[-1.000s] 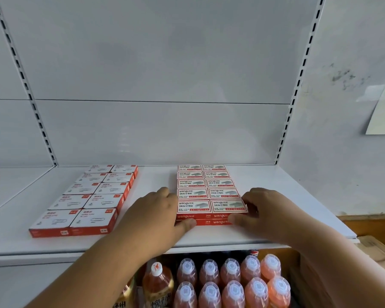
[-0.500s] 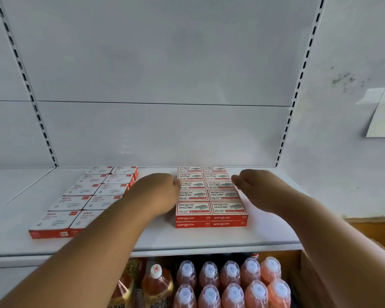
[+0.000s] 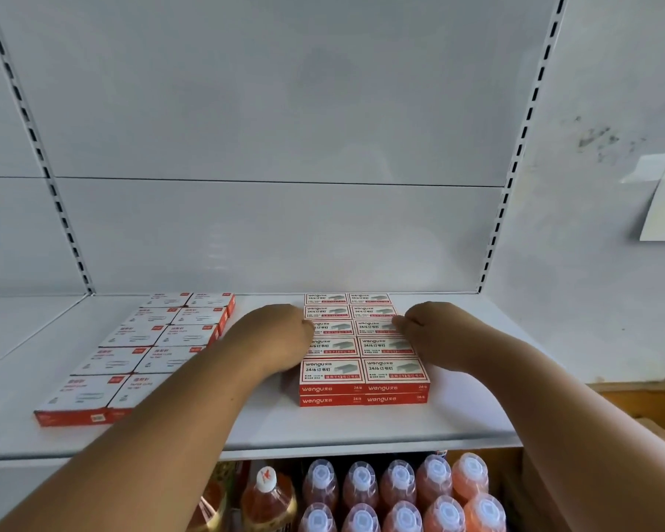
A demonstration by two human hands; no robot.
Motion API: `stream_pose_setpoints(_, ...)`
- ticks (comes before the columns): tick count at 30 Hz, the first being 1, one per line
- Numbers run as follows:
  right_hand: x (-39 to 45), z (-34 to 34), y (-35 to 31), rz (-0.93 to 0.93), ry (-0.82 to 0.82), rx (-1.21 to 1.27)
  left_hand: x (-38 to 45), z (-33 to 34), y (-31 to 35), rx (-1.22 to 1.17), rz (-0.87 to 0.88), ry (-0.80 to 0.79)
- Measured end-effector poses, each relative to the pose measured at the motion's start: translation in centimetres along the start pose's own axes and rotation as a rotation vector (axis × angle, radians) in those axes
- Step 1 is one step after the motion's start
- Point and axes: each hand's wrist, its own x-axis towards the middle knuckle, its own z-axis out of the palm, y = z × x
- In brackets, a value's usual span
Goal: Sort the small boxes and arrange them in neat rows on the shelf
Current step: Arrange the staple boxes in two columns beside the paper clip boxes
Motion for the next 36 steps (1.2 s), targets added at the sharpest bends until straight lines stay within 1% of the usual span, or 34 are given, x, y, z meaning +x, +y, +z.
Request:
stream_pose_setpoints(4, 1.3, -0.9, 0.0, 0.037, -0.003, 0.017, 1.8, -0.8, 0.0, 0.027, -0.068, 0.009)
stream_pose_setpoints(7, 2.4, -1.0, -0.1, 0.032, -0.017, 0.057, 2.7, -0.3, 0.3, 0.031, -0.063, -0.010)
stream_pose_setpoints(10, 3.1, -0.4, 0.2, -0.004, -0.033, 0.084, 3.4, 0.4, 0.2, 0.002, -0.062, 0.009)
stream_pose_setpoints(14, 3.4, 0.2, 0.5, -0.063, -0.006, -0.001, 3.6, 0.5, 0.1, 0.015, -0.042, 0.018)
stream_pose_setpoints(19, 3.8, 0.3, 0.6, -0.052, -0.017, -0.003, 3.8, 0.5, 0.0, 0.014, -0.051, 0.005)
stream_pose_setpoints(21, 3.8, -0.1, 0.4, -0.043, -0.025, -0.040, 4.0, 0.1, 0.0, 0.027, -0.067, -0.011)
stream_pose_setpoints(25, 5.1, -1.0, -0.1, -0.022, 0.076, -0.157, 4.8, -1.2, 0.7, 0.141, -0.121, 0.014)
stream_pose_setpoints(27, 5.9, -1.0, -0.4, -0.015, 0.039, -0.191, 5.3, -1.3, 1.1, 0.170, -0.149, 0.008)
stream_pose_setpoints(30, 6.8, -0.4, -0.4, 0.002, -0.038, -0.151, 6.1, -0.9, 1.0, 0.140, -0.146, -0.020)
stream_pose_setpoints(33, 7.1, 0.0, -0.2, 0.000, -0.039, -0.114, 6.4, -0.3, 0.7, 0.070, -0.106, -0.024)
stream_pose_setpoints(36, 7.3, 0.2, -0.2, -0.014, -0.032, -0.133, 6.5, -0.1, 0.5, 0.041, -0.090, -0.019)
